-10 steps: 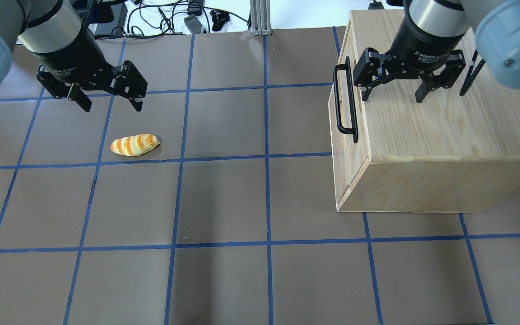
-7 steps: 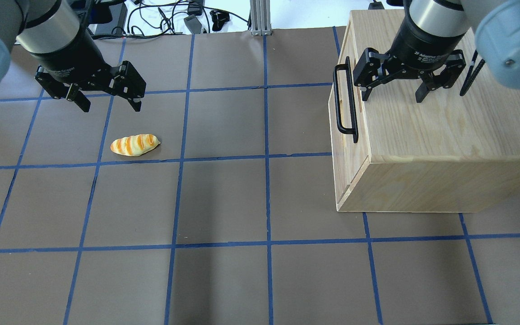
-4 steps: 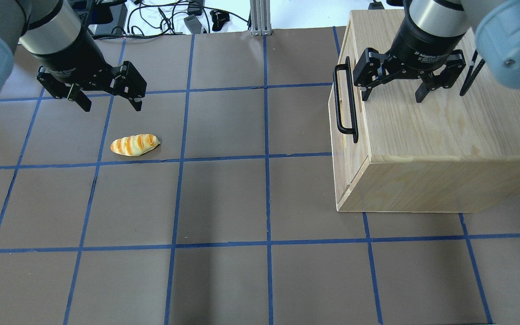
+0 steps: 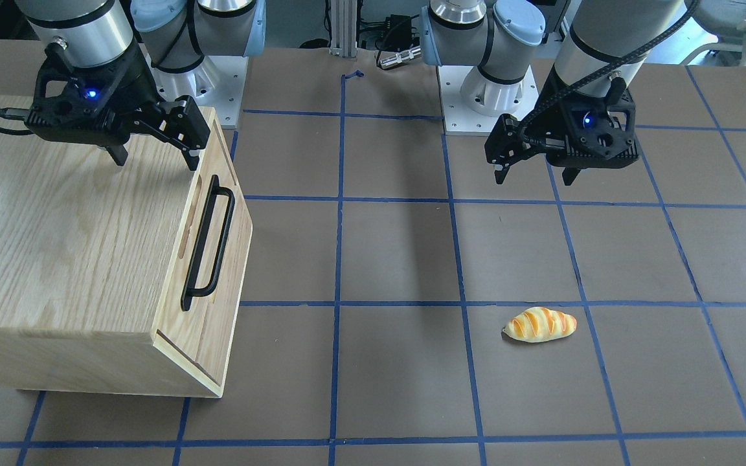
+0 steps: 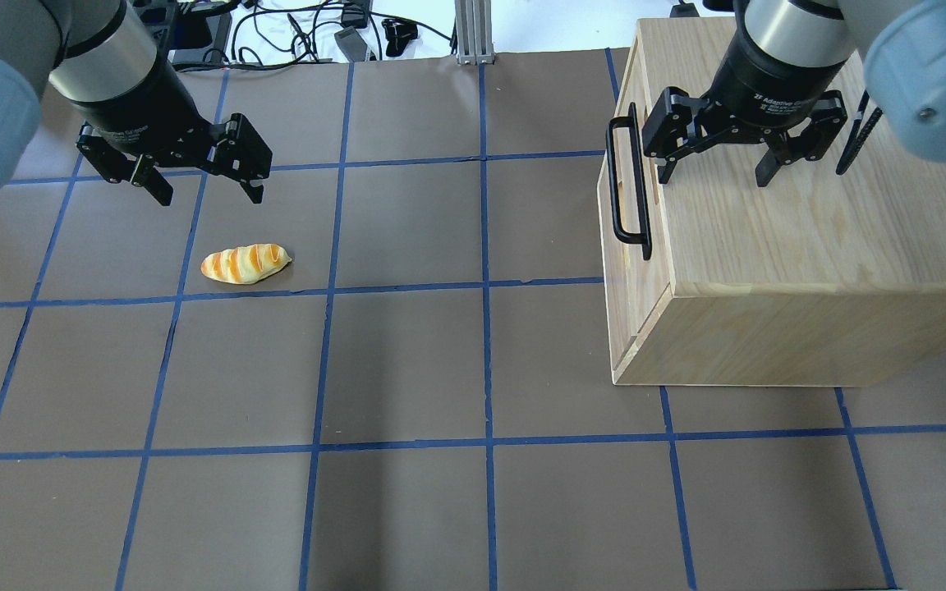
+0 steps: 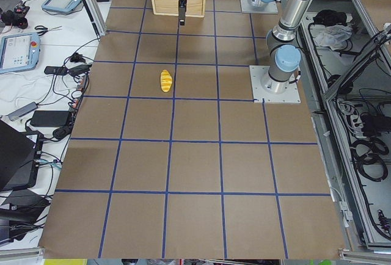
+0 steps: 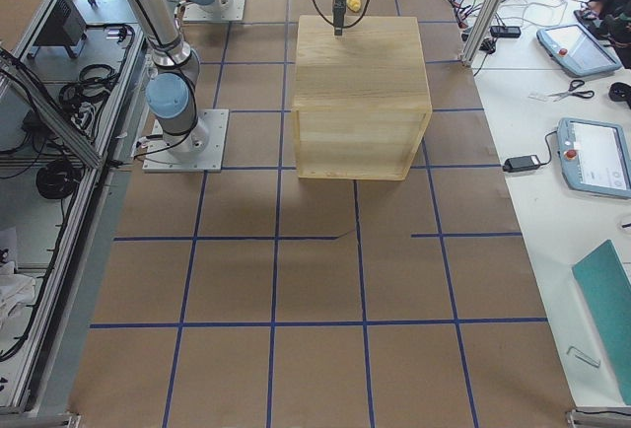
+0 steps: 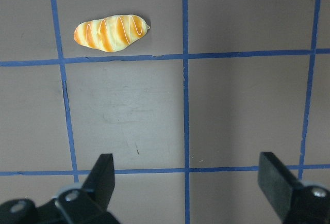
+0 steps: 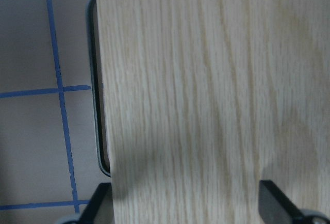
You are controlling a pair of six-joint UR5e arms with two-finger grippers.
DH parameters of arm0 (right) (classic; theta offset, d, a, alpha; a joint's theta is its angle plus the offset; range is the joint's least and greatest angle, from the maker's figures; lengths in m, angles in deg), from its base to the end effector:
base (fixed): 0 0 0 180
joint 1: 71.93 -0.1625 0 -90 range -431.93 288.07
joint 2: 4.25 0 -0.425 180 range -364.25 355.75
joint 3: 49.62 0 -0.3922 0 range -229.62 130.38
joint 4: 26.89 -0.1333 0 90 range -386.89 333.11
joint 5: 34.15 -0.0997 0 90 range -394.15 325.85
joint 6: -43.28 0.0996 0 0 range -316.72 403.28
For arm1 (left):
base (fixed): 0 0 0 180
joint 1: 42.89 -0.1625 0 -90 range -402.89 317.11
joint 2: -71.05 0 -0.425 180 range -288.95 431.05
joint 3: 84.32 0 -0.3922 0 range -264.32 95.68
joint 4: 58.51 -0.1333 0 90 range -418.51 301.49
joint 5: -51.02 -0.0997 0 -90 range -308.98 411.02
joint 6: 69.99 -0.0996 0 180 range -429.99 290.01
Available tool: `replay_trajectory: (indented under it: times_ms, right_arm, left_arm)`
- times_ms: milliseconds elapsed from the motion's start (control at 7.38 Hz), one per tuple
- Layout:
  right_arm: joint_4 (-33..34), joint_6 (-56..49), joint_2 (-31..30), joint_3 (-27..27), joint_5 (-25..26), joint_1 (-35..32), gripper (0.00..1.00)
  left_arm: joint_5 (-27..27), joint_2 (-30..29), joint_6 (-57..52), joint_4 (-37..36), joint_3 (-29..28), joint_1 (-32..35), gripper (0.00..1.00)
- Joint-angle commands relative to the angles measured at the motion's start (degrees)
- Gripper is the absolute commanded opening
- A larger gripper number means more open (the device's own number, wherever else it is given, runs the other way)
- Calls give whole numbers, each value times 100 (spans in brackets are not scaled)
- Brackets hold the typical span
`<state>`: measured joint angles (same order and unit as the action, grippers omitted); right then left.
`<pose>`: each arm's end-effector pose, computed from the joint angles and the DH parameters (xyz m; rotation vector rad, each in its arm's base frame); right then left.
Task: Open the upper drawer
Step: 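Reach the left gripper toward the black drawer handle on the cabinet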
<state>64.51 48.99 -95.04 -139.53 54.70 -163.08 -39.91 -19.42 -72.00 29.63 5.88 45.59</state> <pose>0.1451 -0.4871 0.4979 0.1234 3.1162 -0.0601 -0.1184 -0.5007 0.4854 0.0131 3.1245 -0.0317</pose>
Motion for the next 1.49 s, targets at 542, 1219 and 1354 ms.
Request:
replay_trajectory:
  times_ms: [542,1219,1354]
  right_arm:
    - [0,0,0,0,0,0,100]
    - [0,0,0,0,0,0,100]
    - [0,0,0,0,9,0,100]
  left_arm:
    - [856,-435,754,-822,-38,326,100]
    - [1637,-936,1229,-1491,-73,977,100]
    - [1945,-1050,1543,-1823,-73,1126,100]
